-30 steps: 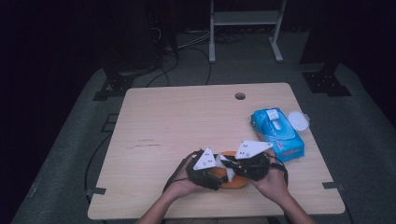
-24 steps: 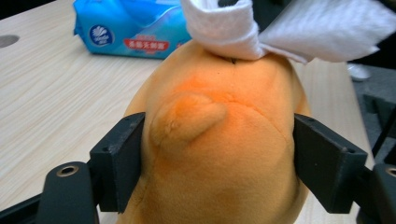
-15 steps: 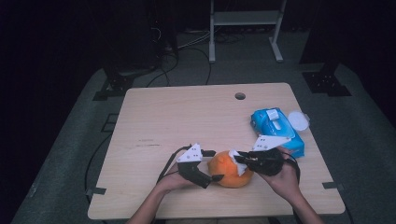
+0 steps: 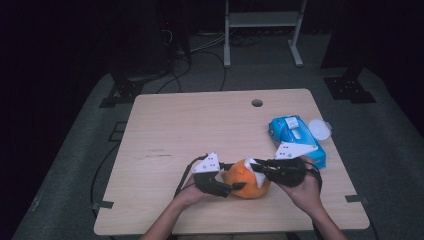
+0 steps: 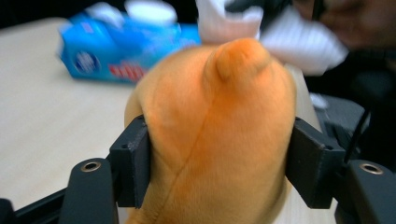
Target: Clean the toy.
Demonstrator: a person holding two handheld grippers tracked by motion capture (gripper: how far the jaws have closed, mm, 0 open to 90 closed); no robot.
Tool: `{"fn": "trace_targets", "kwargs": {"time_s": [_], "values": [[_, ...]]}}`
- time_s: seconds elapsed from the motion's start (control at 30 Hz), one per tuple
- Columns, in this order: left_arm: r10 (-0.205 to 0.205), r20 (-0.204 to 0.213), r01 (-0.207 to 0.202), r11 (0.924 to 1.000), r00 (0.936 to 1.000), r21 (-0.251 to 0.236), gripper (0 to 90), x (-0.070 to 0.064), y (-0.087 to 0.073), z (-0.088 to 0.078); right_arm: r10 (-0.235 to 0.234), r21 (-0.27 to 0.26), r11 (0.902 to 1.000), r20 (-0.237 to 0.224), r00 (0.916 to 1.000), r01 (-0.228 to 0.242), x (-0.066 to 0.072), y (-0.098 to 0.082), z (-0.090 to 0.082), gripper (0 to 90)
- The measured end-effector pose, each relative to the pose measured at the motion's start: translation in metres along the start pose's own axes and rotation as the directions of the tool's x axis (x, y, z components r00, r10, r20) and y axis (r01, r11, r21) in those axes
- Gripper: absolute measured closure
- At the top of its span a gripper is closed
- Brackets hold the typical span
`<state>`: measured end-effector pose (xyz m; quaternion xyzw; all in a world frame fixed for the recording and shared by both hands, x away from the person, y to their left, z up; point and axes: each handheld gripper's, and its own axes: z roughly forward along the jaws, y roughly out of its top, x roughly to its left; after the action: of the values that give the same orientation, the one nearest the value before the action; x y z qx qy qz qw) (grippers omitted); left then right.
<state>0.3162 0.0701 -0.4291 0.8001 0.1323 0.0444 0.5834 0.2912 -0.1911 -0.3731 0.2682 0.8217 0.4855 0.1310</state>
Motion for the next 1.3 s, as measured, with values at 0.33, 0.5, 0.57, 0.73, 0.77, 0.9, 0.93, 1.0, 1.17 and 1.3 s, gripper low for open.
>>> {"fn": "trace_targets", "kwargs": {"time_s": [0.33,0.5,0.57,0.73,0.77,0.9,0.93,1.0,1.17,1.3], "values": [[0.103,-0.081,-0.109,0.9912,0.9914,-0.076,37.6,-0.016,0.039,-0.033,0.046,-0.105,0.9933,-0.032,0.9984,-0.049,0.003,0.008,-0.008,80.9],[0.095,-0.083,-0.097,0.9951,0.9921,-0.022,38.4,-0.014,0.035,-0.029,0.070,-0.073,0.9946,-0.048,0.9964,-0.074,0.001,0.001,0.002,81.0],[0.082,-0.084,-0.082,0.9966,0.9931,0.006,37.9,-0.011,0.031,-0.025,0.088,-0.051,0.9945,-0.057,0.9945,-0.091,-0.003,-0.003,0.007,81.0],[0.061,-0.100,-0.054,0.9955,0.9931,0.079,35.9,-0.006,0.012,-0.008,0.160,0.046,0.9865,-0.062,0.9852,-0.157,-0.018,-0.026,0.030,80.9],[0.069,-0.107,-0.060,0.9946,0.9919,0.085,35.7,-0.007,0.014,-0.008,0.181,0.049,0.9828,-0.066,0.9812,-0.178,-0.022,-0.029,0.031,80.9],[0.093,-0.109,-0.082,0.9919,0.9897,0.096,34.6,-0.010,0.015,-0.007,0.186,0.001,0.9826,-0.034,0.9820,-0.186,-0.027,-0.023,0.016,81.0],[0.092,-0.111,-0.081,0.9919,0.9896,0.098,34.4,-0.010,0.016,-0.006,0.178,-0.017,0.9838,-0.031,0.9835,-0.179,-0.025,-0.019,0.011,80.9],[0.096,-0.113,-0.085,0.9912,0.9889,0.102,33.9,-0.011,0.017,-0.005,0.149,-0.056,0.9869,-0.043,0.9879,-0.151,-0.017,-0.009,0.002,80.9],[0.118,-0.110,-0.106,0.9881,0.9869,0.111,31.7,-0.016,0.018,-0.002,0.046,-0.061,0.9969,-0.071,0.9964,-0.050,0.011,0.008,0.006,80.8],[0.139,-0.074,-0.129,0.9834,0.9875,0.128,24.9,-0.015,0.021,-0.008,0.068,-0.011,0.9975,-0.087,0.9938,-0.070,0.006,-0.001,0.020,80.8]]}}
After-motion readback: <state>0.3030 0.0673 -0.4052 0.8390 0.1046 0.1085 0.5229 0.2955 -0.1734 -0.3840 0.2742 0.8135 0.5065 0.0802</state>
